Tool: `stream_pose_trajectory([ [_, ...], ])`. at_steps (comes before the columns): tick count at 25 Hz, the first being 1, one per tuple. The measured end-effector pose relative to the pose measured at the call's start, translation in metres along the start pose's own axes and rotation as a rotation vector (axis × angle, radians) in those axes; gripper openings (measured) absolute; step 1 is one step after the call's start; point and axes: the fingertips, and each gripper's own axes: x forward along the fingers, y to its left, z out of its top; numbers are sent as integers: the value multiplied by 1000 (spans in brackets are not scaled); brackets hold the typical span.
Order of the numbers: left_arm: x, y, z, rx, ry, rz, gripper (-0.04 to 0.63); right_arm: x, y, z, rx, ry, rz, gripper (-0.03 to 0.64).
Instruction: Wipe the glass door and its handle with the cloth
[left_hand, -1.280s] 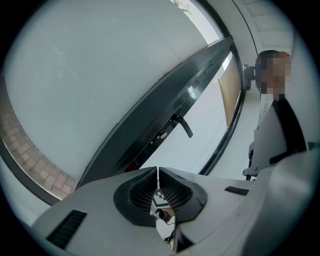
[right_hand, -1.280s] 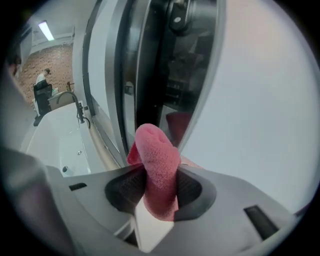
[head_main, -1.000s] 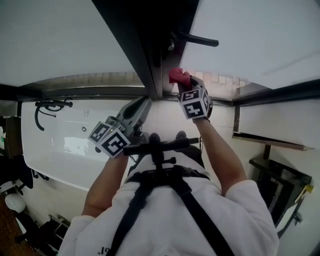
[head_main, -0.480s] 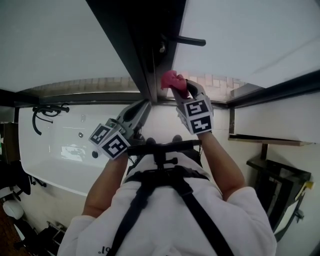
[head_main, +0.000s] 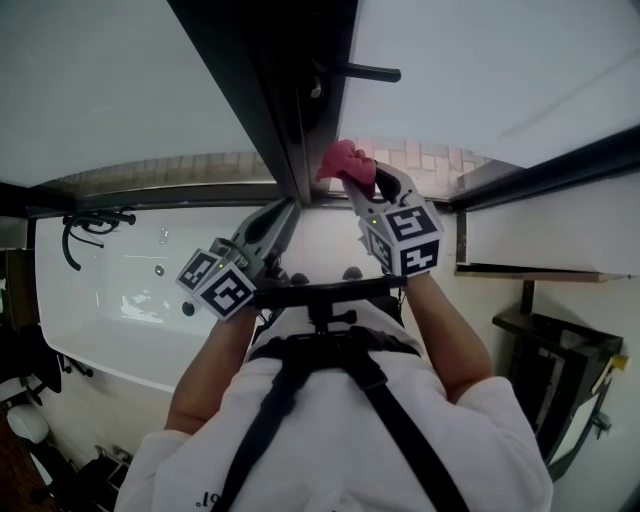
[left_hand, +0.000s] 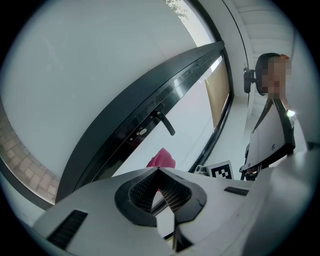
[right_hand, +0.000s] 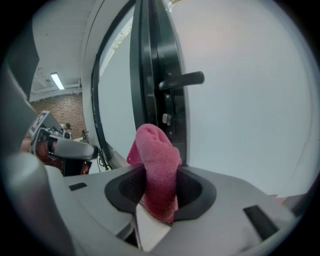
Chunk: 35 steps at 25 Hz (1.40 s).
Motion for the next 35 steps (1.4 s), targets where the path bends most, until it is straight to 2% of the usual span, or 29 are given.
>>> stream_pose_trajectory([
  [3,-1,-1,-4,31,12,3,0,-11,4,-2,14,-19,27,143],
  [8,5,-6,-1,16,14,1,0,-19,4,-2,44,-36,34,141],
  [12,6,-7,-2,22,16,0,0,-22,0,-13,34,-6,16,140],
  [22,4,-11,-8,17,29,-5,0,-34,-4,-32,94,14,15,137],
  [35,1,-14,-12,11,48,-19,0,-45,11,-15,70,-35,20,124],
])
